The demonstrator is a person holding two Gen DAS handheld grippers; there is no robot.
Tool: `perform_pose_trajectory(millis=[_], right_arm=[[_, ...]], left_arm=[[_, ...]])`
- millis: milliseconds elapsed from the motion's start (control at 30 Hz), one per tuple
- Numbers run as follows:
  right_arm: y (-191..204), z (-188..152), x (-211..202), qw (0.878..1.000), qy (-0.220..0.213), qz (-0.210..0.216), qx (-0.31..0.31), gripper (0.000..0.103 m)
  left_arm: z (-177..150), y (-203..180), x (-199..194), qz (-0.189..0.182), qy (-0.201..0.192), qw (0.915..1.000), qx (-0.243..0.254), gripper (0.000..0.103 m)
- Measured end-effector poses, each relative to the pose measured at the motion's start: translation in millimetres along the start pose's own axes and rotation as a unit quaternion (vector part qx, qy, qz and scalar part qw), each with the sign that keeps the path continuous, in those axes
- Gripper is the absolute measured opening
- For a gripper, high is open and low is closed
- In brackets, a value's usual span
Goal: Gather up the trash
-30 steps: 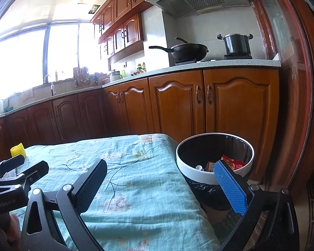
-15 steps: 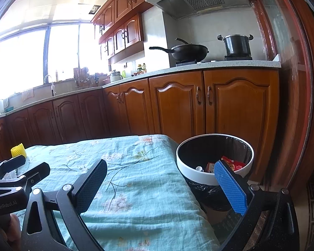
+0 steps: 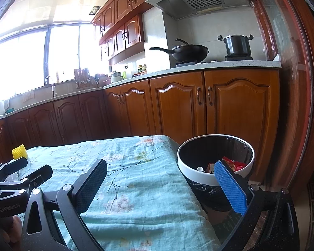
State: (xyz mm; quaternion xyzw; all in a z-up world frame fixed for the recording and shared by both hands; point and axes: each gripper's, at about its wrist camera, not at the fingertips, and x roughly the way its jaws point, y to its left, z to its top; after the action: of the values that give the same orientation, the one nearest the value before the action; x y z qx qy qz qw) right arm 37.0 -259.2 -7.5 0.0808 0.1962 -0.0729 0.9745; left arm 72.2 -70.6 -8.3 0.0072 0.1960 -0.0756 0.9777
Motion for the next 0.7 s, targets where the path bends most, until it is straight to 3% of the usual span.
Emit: perform_pose_trajectory(millis=[700], right_arm=[[2.6,0.8,5.4,1.0,0.006,0.006,0.0,0.103]], left_arm=[[-0.7,0.8,0.5,-0.001,0.001,1.0,0.0,0.102]])
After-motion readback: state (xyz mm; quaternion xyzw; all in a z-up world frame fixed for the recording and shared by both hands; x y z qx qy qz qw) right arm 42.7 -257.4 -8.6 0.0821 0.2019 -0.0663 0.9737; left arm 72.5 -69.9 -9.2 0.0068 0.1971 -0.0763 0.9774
